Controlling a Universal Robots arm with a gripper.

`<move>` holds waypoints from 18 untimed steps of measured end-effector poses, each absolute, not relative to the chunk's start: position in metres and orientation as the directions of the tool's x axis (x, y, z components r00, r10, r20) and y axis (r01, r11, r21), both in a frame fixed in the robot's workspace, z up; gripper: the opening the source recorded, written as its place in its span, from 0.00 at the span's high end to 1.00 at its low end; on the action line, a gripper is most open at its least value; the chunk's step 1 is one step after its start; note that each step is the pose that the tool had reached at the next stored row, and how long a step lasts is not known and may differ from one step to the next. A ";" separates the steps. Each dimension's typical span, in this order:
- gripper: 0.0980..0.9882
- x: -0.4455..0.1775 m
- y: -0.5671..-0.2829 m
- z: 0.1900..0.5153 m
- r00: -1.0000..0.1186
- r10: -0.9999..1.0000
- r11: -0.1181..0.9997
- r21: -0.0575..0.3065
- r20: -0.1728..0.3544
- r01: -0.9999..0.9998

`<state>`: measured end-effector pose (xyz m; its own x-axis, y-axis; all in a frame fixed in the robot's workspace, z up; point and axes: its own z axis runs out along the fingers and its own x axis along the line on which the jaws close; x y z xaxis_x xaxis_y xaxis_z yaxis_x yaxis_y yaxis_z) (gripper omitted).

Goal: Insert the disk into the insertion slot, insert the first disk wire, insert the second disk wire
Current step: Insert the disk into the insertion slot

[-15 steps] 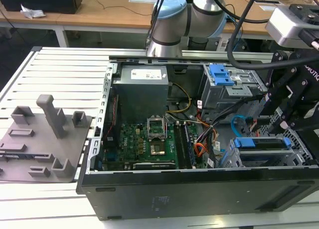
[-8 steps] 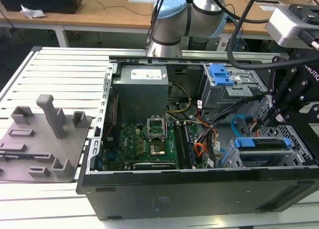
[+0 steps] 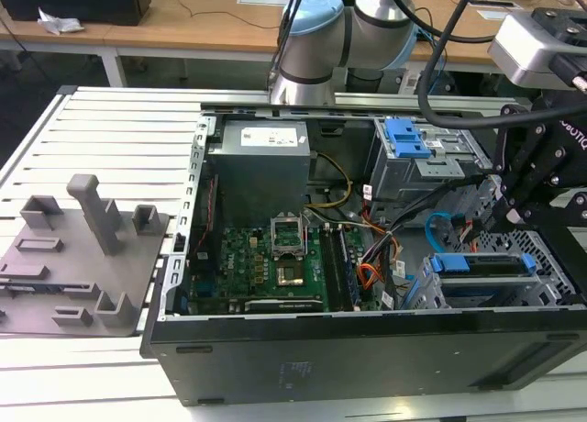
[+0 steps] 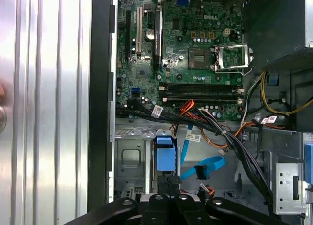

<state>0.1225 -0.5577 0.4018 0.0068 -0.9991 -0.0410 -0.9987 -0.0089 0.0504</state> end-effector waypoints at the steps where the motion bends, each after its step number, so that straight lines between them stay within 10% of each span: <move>1: 0.99 0.123 -0.558 0.402 0.007 -0.999 -0.009 0.050 -0.041 -0.999; 18: 0.99 0.123 -0.558 0.380 0.007 -0.999 -0.009 0.050 -0.041 -0.999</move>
<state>0.1225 -0.5576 0.3797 0.0068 -0.9991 -0.0410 -0.9987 -0.0088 0.0504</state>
